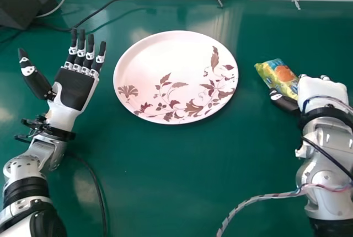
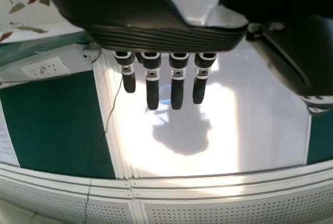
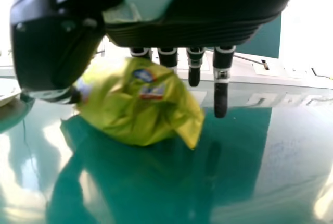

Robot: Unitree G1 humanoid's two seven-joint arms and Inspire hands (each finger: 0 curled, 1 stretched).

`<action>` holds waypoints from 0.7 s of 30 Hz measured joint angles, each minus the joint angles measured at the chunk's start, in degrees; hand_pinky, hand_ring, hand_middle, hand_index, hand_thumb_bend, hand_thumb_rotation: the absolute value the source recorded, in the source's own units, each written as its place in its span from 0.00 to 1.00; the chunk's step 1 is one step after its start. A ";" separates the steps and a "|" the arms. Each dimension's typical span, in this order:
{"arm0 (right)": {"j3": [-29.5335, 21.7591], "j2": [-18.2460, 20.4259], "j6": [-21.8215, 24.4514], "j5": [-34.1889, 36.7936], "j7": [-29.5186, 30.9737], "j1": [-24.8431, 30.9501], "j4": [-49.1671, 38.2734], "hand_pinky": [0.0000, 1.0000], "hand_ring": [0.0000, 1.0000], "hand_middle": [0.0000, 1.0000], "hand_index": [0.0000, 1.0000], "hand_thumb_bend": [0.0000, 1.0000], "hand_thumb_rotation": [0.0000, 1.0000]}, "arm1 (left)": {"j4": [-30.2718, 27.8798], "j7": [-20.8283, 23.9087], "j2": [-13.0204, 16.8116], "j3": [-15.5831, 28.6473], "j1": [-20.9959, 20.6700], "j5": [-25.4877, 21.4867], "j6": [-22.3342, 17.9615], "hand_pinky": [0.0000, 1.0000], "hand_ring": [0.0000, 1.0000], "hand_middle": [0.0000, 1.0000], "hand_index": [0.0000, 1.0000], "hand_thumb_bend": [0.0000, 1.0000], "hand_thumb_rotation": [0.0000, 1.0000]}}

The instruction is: Pick up biscuit and place it in the plate

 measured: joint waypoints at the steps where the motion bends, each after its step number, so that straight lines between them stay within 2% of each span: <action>1: 0.00 -0.26 0.00 0.09 0.02 0.12 -0.08 0.65 0.70 0.77 0.91 0.63 0.59 | 0.07 -0.03 0.00 0.01 -0.08 0.00 -0.01 0.97 0.87 0.91 0.92 1.00 0.59; 7: 0.20 -1.23 -0.05 0.25 0.25 0.64 -0.36 0.65 0.72 0.80 0.93 0.60 0.51 | 1.52 -1.09 0.13 0.41 -0.64 -0.53 0.51 0.98 0.88 0.91 0.92 1.00 0.57; 11: 0.41 -1.63 -0.13 0.40 0.23 0.85 -0.41 0.64 0.70 0.78 0.91 0.57 0.53 | 1.58 -0.79 0.13 1.10 -0.68 -0.96 1.87 0.99 0.89 0.91 0.91 1.00 0.57; 14: 0.41 -1.98 -0.17 0.71 0.14 0.98 -0.46 0.63 0.67 0.76 0.90 0.52 0.50 | 1.58 -0.44 0.12 1.37 -0.68 -1.15 2.83 0.98 0.88 0.90 0.91 1.00 0.57; 21: 0.59 -3.56 -0.42 1.19 -0.02 1.41 -0.79 0.59 0.61 0.69 0.82 0.43 0.32 | 1.74 1.03 0.07 2.14 -0.72 -1.62 3.88 0.96 0.86 0.90 0.91 1.00 0.59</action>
